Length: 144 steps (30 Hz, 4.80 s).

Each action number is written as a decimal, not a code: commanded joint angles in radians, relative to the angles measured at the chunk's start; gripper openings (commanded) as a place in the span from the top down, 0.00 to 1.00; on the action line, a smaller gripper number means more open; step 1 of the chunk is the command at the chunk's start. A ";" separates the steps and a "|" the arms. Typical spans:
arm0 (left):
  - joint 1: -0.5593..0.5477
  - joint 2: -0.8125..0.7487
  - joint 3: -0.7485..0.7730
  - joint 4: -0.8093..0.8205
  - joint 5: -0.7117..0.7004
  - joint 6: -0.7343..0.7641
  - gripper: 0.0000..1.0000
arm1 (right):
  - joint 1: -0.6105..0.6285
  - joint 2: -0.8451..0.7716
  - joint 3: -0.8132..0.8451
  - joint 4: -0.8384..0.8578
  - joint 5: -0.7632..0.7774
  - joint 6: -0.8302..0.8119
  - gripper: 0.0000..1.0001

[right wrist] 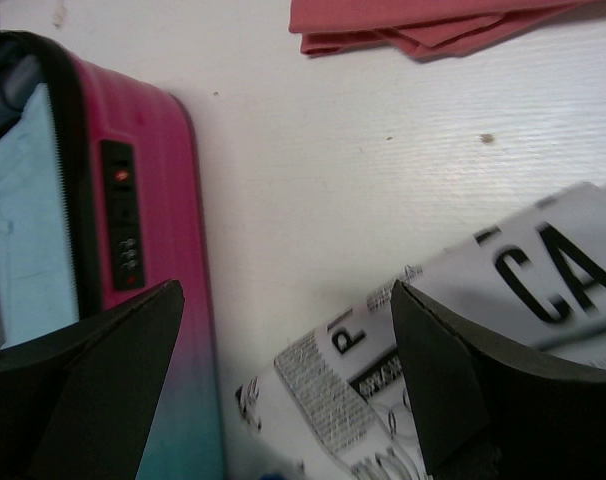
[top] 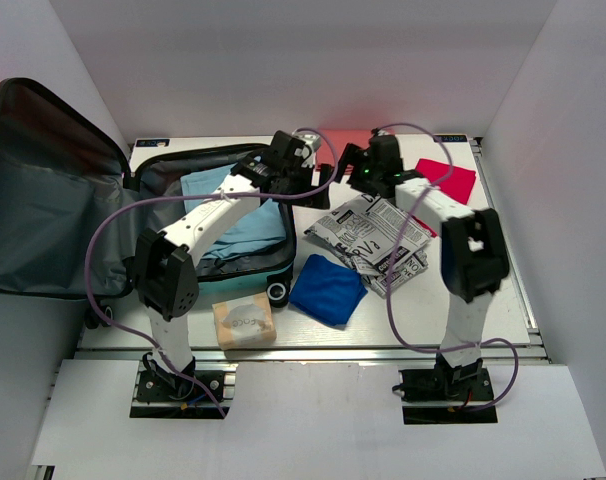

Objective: Pack the luggage

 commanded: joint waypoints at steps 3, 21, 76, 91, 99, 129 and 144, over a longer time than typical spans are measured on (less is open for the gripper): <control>-0.008 0.163 0.231 -0.016 0.160 0.200 0.02 | -0.037 -0.307 -0.158 -0.103 0.073 0.003 0.11; -0.008 0.627 0.570 -0.019 0.246 0.242 0.02 | -0.145 -0.726 -0.854 -0.208 0.188 0.269 0.11; 0.010 -0.127 0.048 0.196 -0.227 0.021 1.00 | 0.010 -0.536 -0.225 -0.118 -0.025 -0.277 1.00; 0.093 -0.448 -0.341 0.070 -0.763 -0.142 1.00 | 0.314 0.057 0.487 -0.267 -0.057 -0.395 1.00; 0.204 -0.497 -0.481 0.258 -0.751 0.008 1.00 | 0.378 0.166 0.588 -0.232 0.051 -0.356 1.00; 0.435 -0.249 -0.481 0.163 -0.601 -0.108 0.48 | 0.372 0.300 0.636 -0.269 0.223 -0.291 0.82; 0.474 -0.220 -0.452 0.159 -0.589 -0.116 0.24 | 0.372 0.102 0.556 -0.281 0.174 -0.345 0.11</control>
